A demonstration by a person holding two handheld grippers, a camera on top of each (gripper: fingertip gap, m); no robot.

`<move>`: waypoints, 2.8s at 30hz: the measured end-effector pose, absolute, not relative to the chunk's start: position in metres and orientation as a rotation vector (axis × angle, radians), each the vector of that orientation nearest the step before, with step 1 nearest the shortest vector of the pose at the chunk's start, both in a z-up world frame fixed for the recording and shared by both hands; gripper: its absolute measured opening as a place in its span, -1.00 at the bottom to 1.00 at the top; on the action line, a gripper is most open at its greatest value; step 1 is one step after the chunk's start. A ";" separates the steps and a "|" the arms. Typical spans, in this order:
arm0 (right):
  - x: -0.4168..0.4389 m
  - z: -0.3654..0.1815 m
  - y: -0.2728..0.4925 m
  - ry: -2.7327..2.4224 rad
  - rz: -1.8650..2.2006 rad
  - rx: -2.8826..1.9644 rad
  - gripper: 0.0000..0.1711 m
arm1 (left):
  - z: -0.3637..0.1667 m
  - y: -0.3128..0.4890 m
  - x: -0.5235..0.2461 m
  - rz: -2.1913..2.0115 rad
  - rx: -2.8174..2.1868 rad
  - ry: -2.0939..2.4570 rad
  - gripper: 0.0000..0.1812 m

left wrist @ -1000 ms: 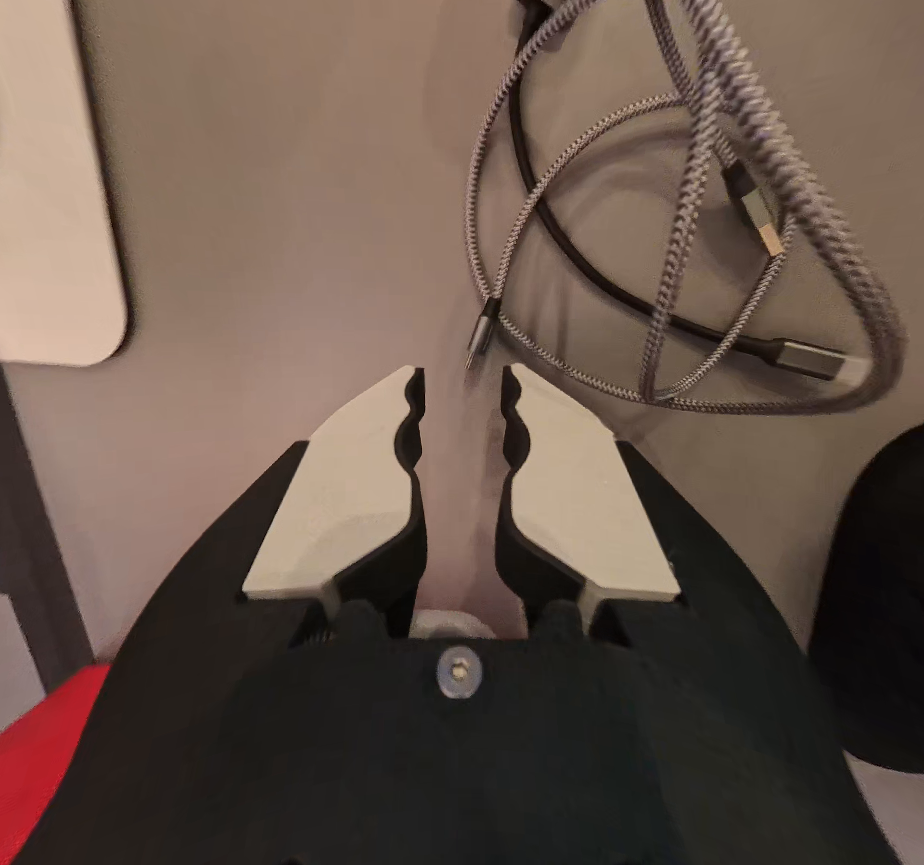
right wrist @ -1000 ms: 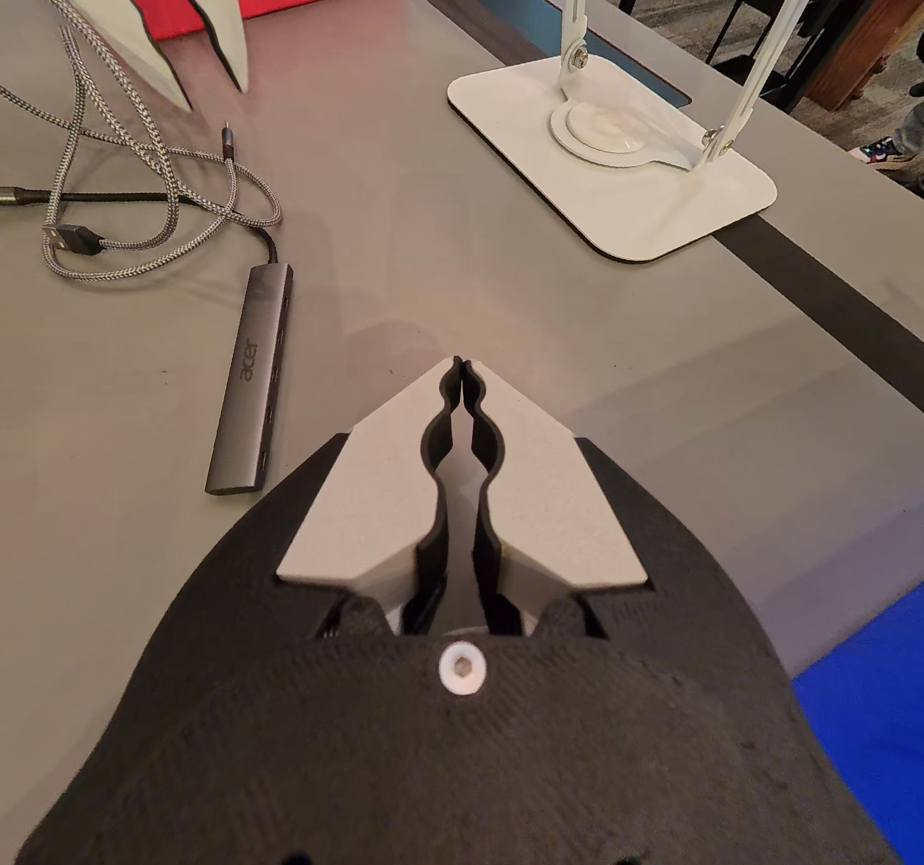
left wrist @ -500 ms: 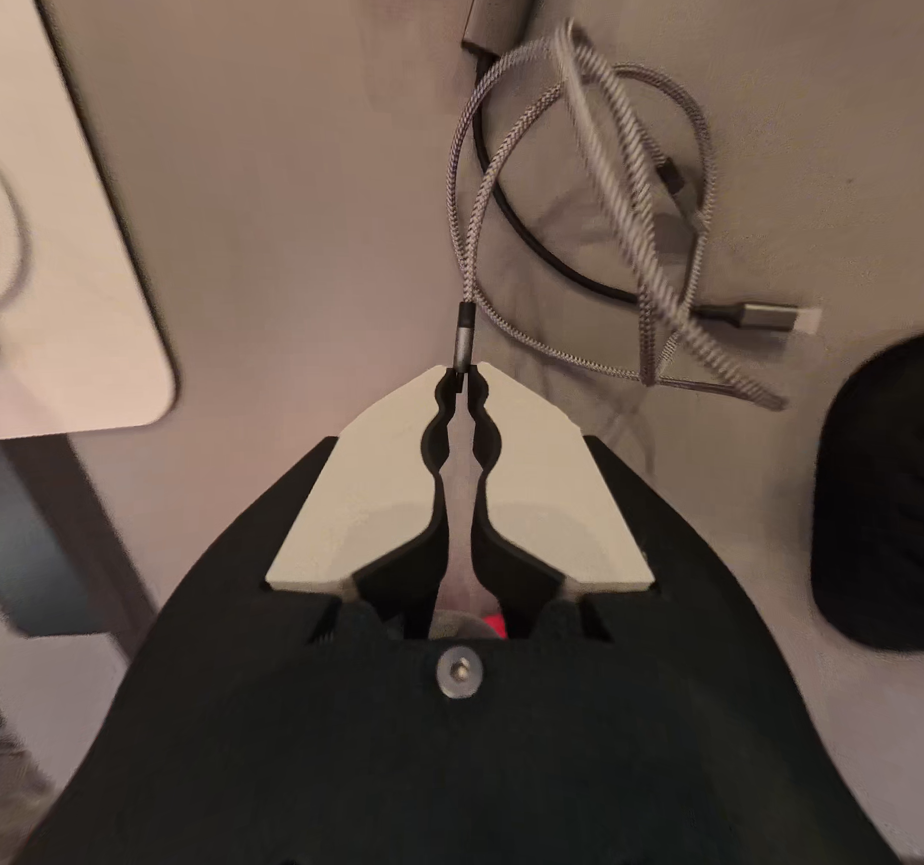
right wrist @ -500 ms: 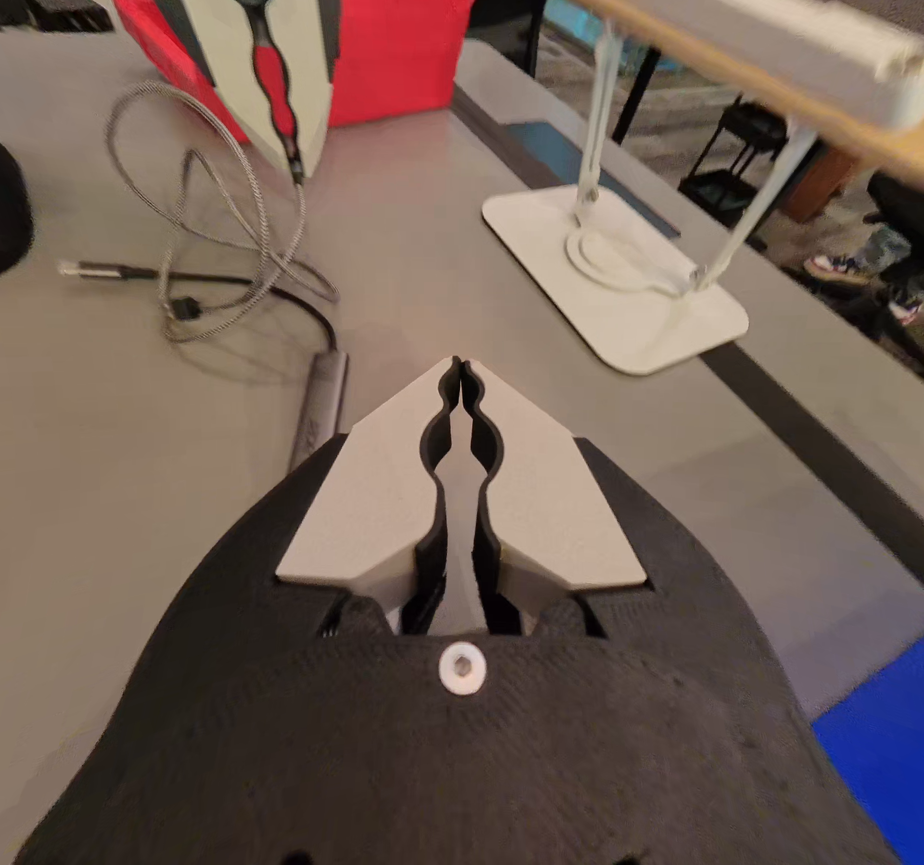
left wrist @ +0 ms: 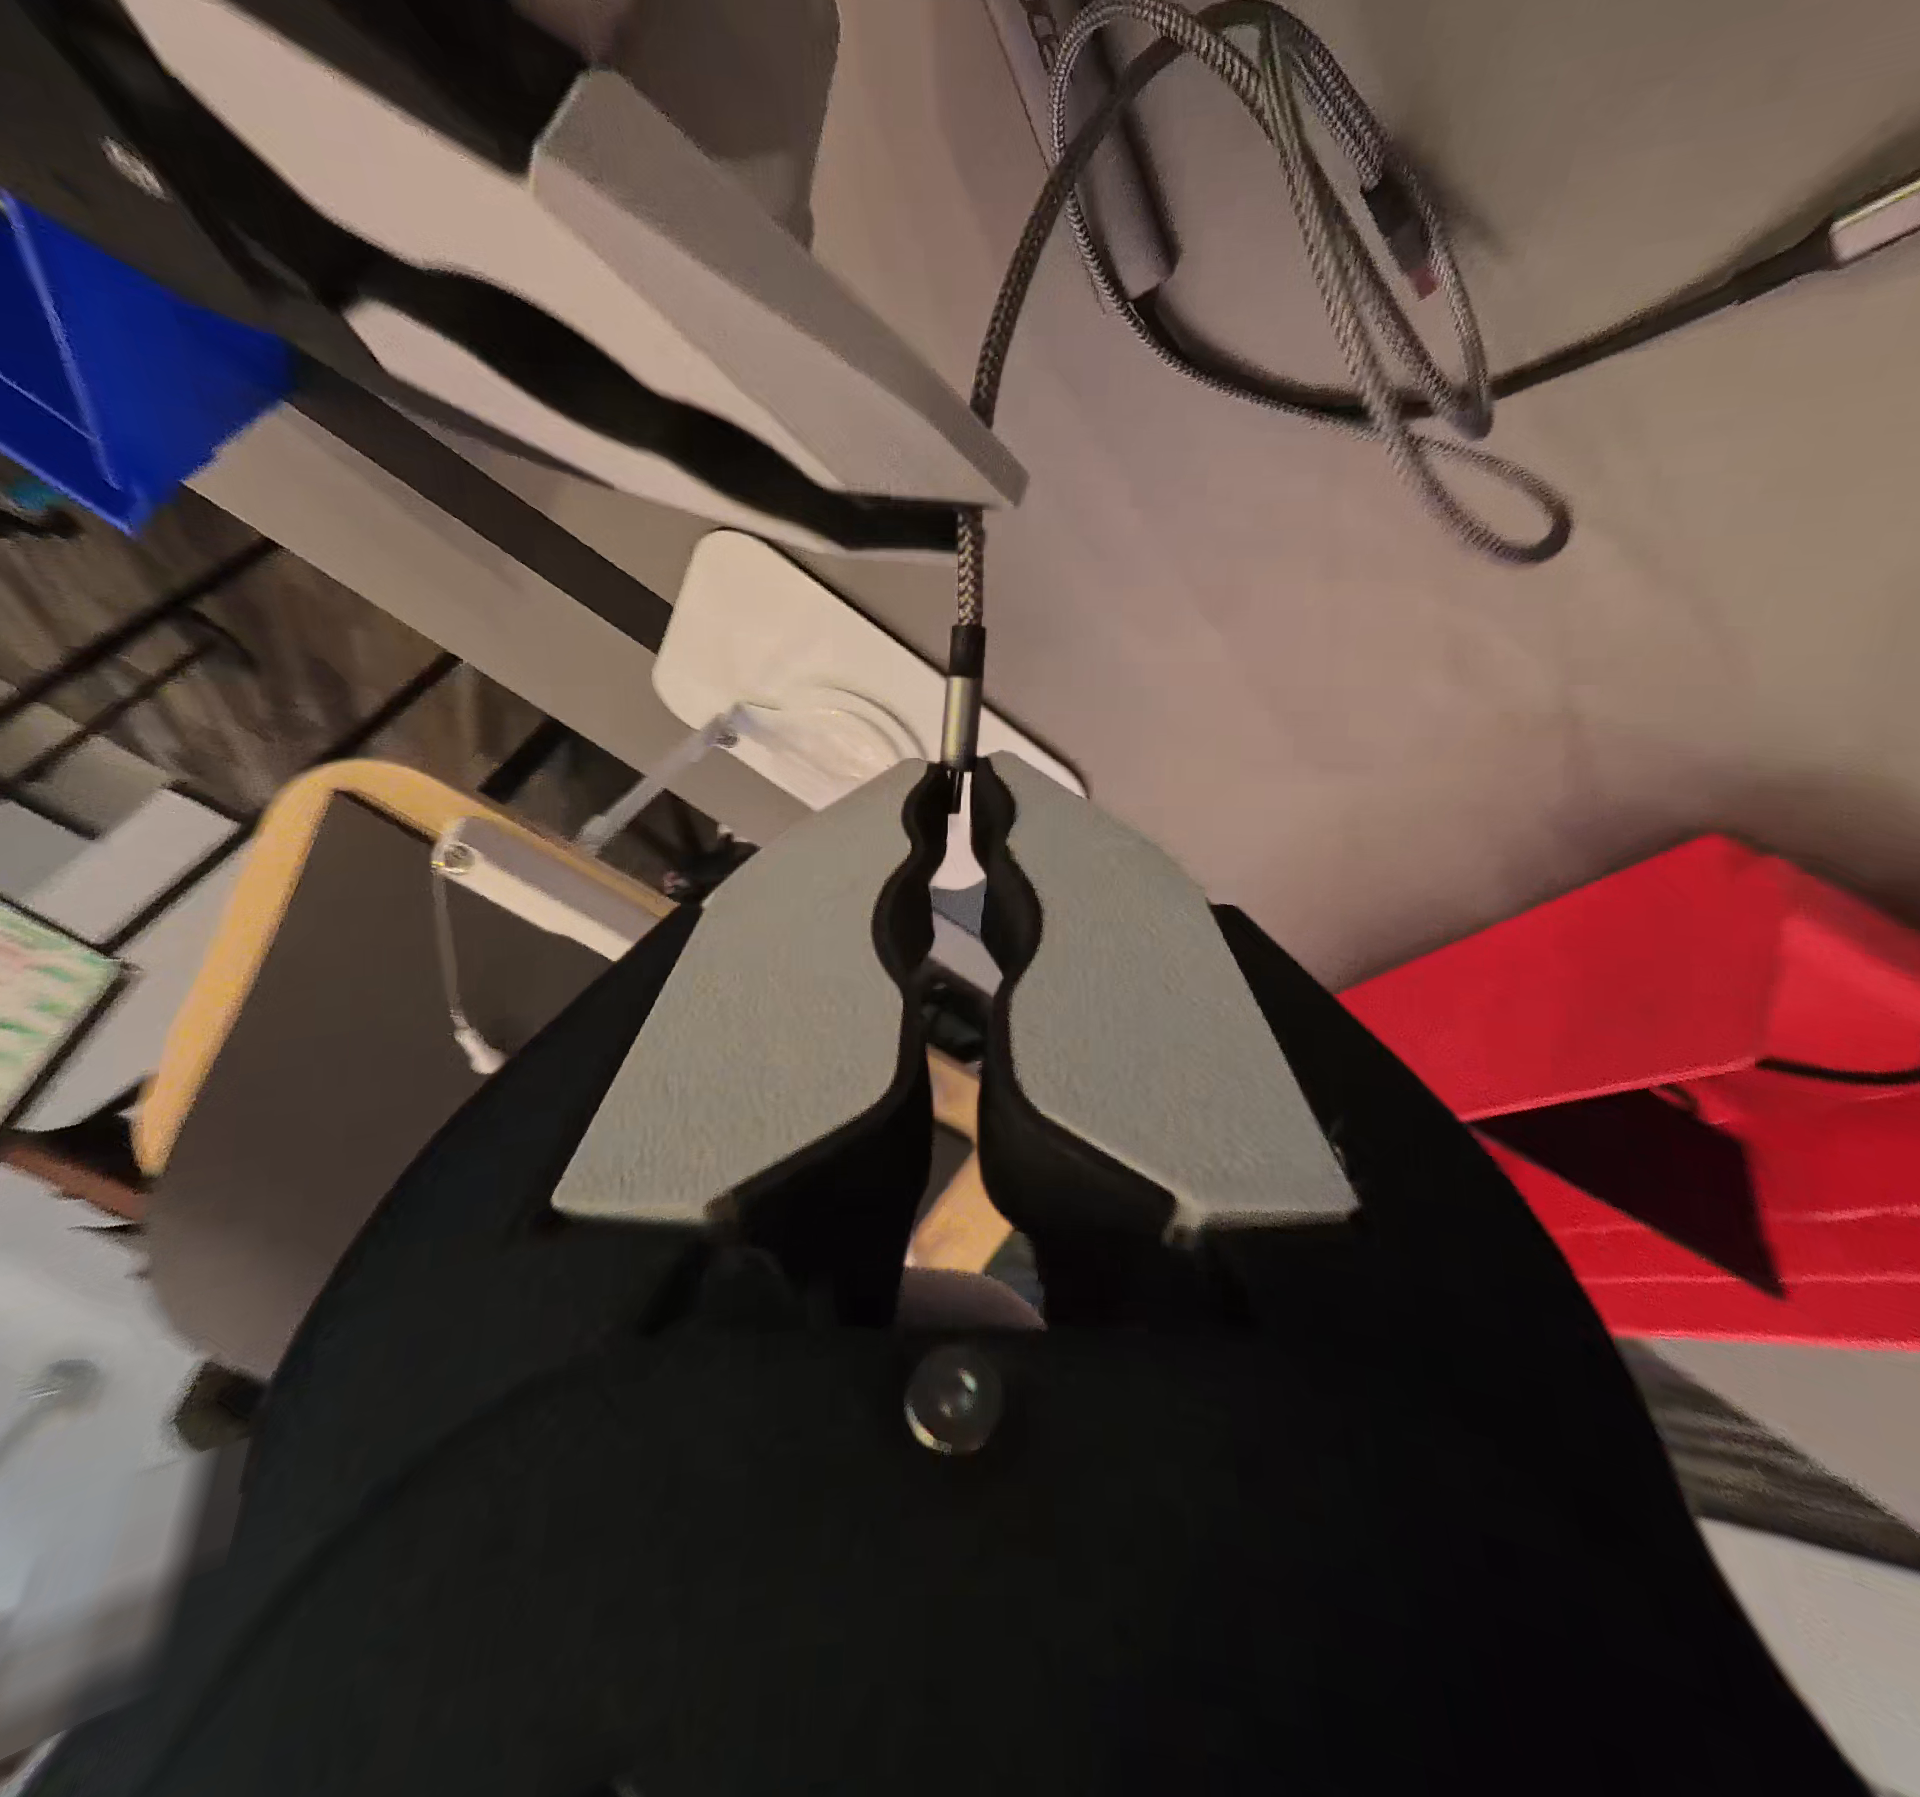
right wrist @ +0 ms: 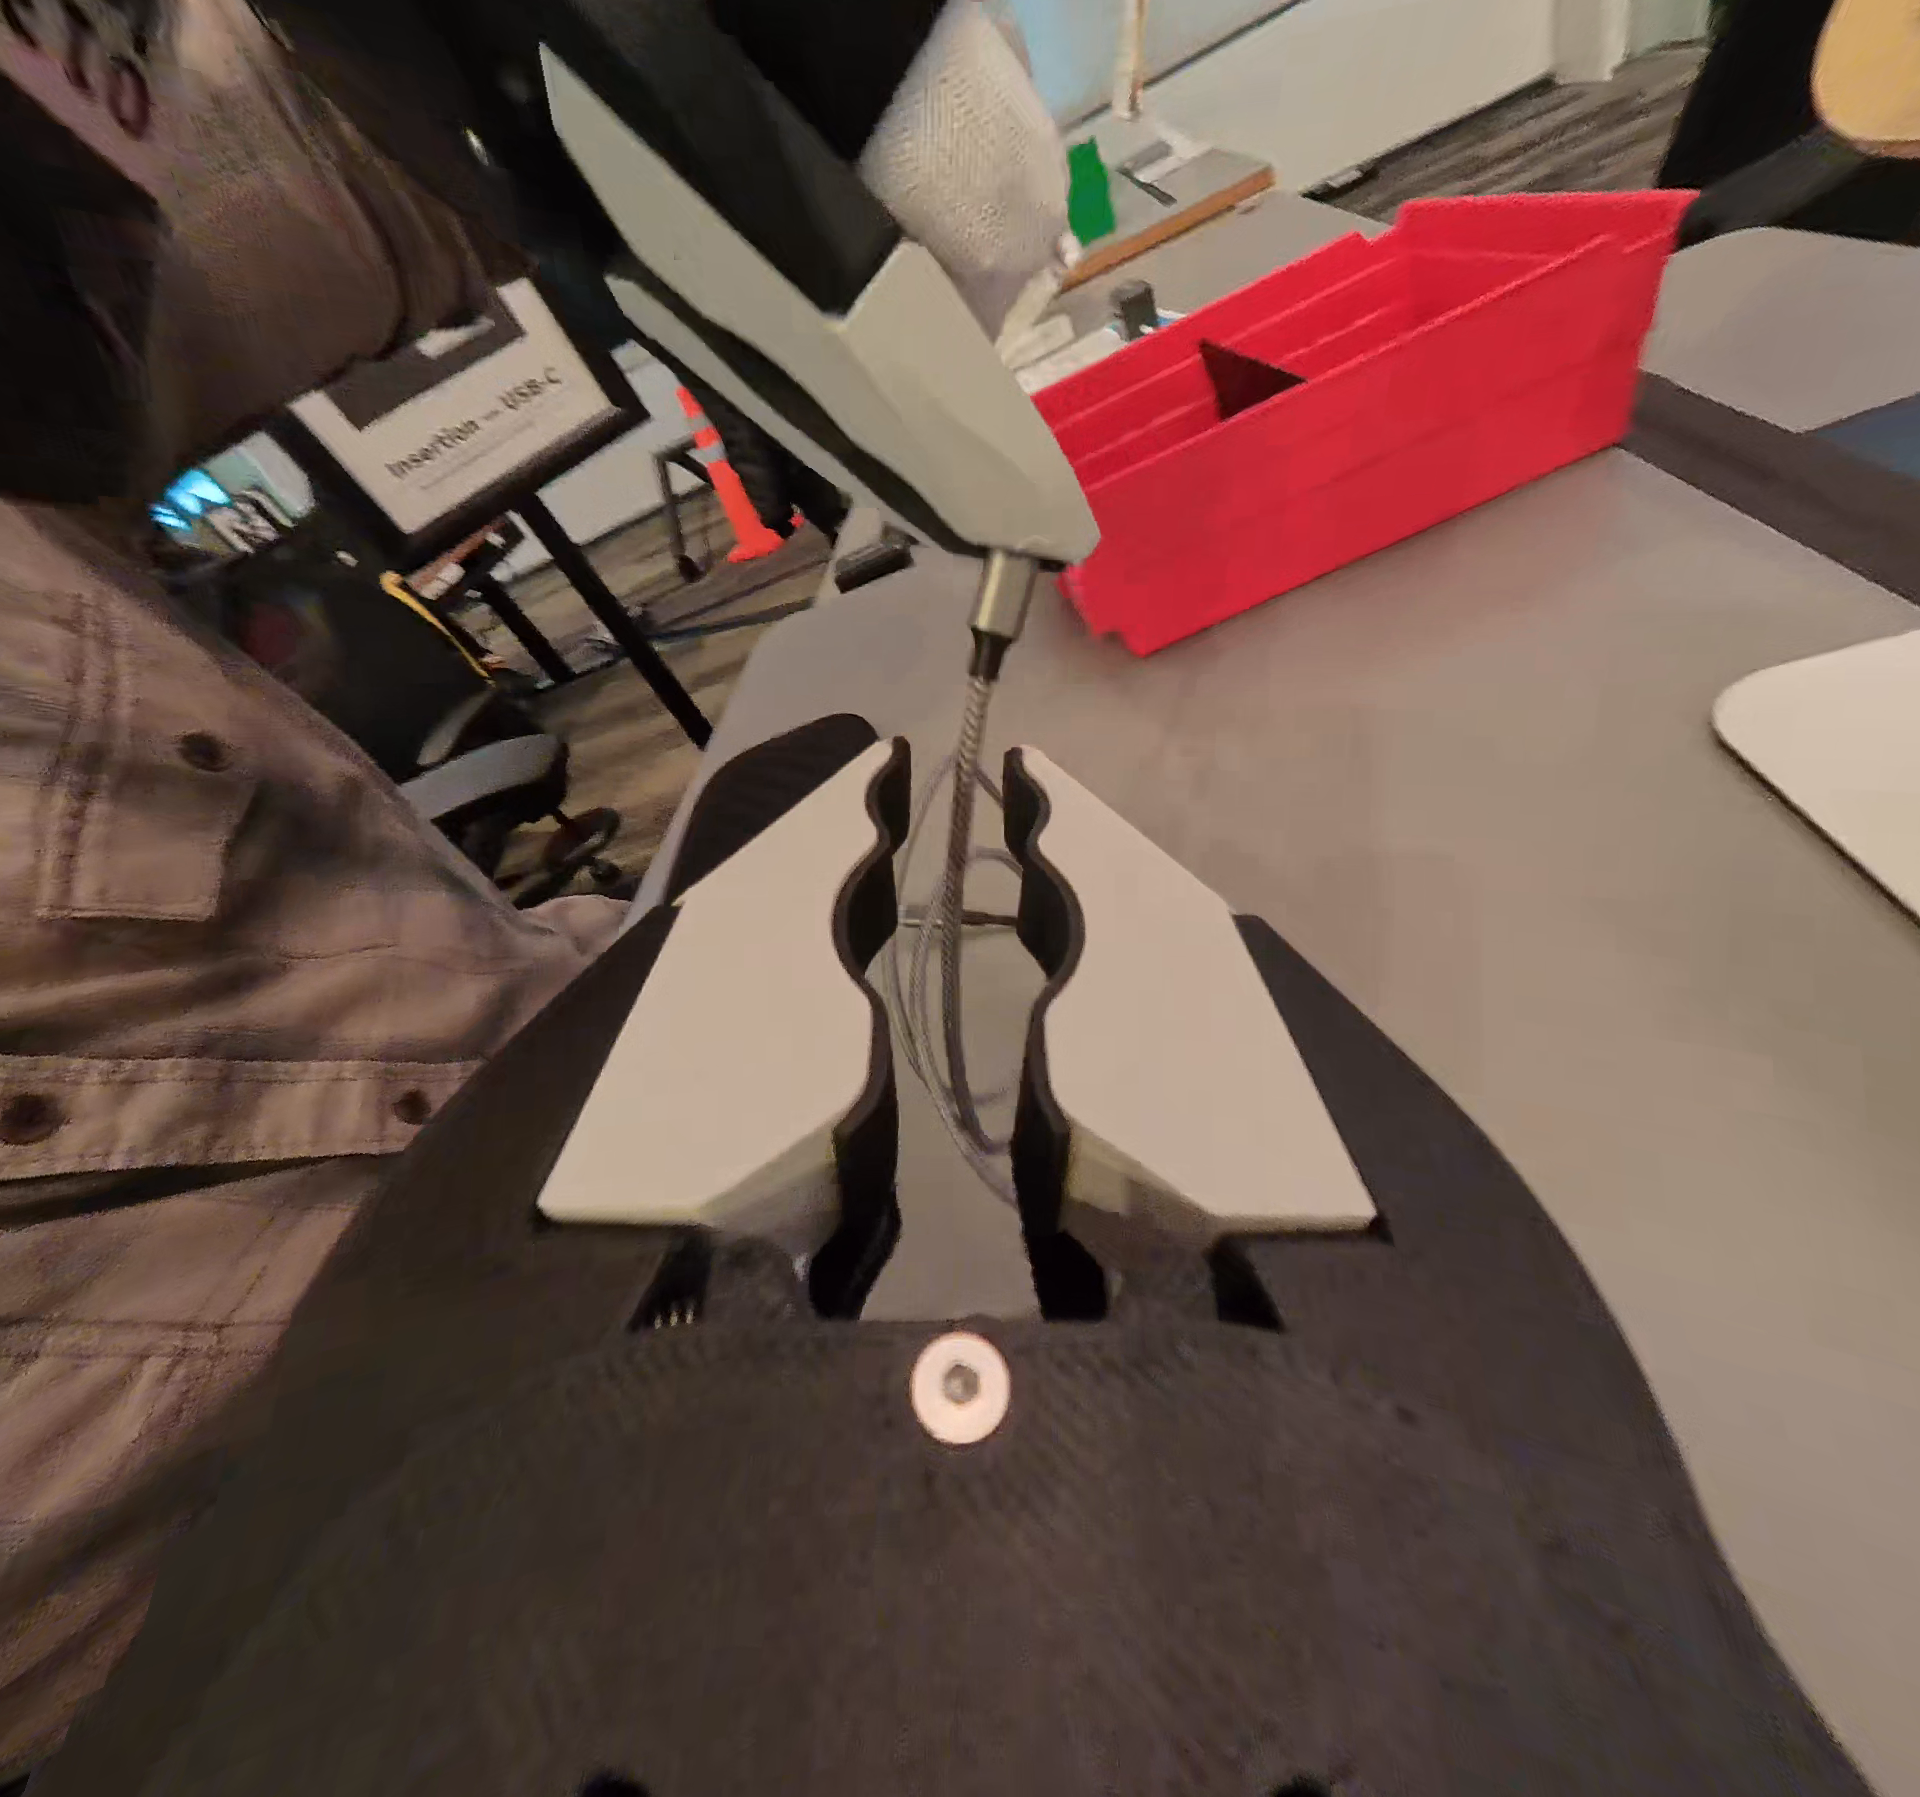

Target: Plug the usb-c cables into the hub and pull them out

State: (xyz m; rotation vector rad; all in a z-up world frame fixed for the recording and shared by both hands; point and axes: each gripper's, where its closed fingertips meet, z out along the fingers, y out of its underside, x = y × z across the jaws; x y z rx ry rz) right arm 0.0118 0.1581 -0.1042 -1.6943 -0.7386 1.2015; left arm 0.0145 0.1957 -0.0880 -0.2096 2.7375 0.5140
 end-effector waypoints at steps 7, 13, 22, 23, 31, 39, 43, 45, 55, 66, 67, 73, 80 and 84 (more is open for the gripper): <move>0.008 -0.107 0.157 -0.730 1.219 -1.658 -0.98 | -0.093 0.180 0.025 0.569 -0.062 2.718 -0.95; 0.036 -0.082 0.176 -0.503 1.231 -1.495 -0.98 | -0.068 0.194 0.044 0.333 -0.531 2.489 -0.59; 0.073 -0.033 0.183 -0.187 1.203 -1.163 -0.98 | -0.081 0.173 0.067 -0.377 -1.201 1.684 -0.27; 0.072 -0.032 0.182 -0.185 1.203 -1.151 -0.98 | -0.090 0.168 0.073 -0.445 -1.248 1.634 -0.30; 0.075 -0.027 0.176 -0.216 1.205 -1.118 -0.98 | -0.096 0.151 0.101 -1.153 -1.404 1.348 -0.82; 0.065 -0.031 0.165 -0.323 1.250 -1.110 -0.98 | -0.099 0.140 0.096 -1.275 -1.339 1.414 -0.94; 0.047 -0.033 0.158 -0.433 1.216 -1.140 -0.97 | -0.102 0.138 0.084 -1.106 -1.347 1.617 -0.94; 0.038 -0.036 0.155 -0.486 1.177 -1.164 -0.94 | -0.104 0.138 0.077 -1.027 -1.357 1.718 -0.94; 0.041 -0.041 0.161 -0.483 1.104 -1.220 -0.97 | -0.096 0.137 0.075 -1.204 -1.344 1.569 -0.84; 0.045 -0.044 0.163 -0.454 1.159 -1.211 -0.97 | -0.083 0.145 0.076 -1.380 -1.314 1.303 -0.96; 0.046 -0.043 0.163 -0.448 1.164 -1.209 -0.97 | -0.083 0.145 0.077 -1.404 -1.315 1.284 -0.96; 0.047 -0.044 0.161 -0.457 1.163 -1.209 -0.96 | -0.078 0.143 0.080 -1.475 -1.280 1.218 -0.96; 0.051 -0.053 0.164 -0.573 0.991 -1.309 -0.73 | -0.085 0.152 0.066 -1.204 -1.314 1.483 -0.96; 0.048 -0.068 0.161 -0.748 0.836 -1.417 -0.62 | -0.094 0.170 0.037 -0.778 -1.328 1.842 -0.96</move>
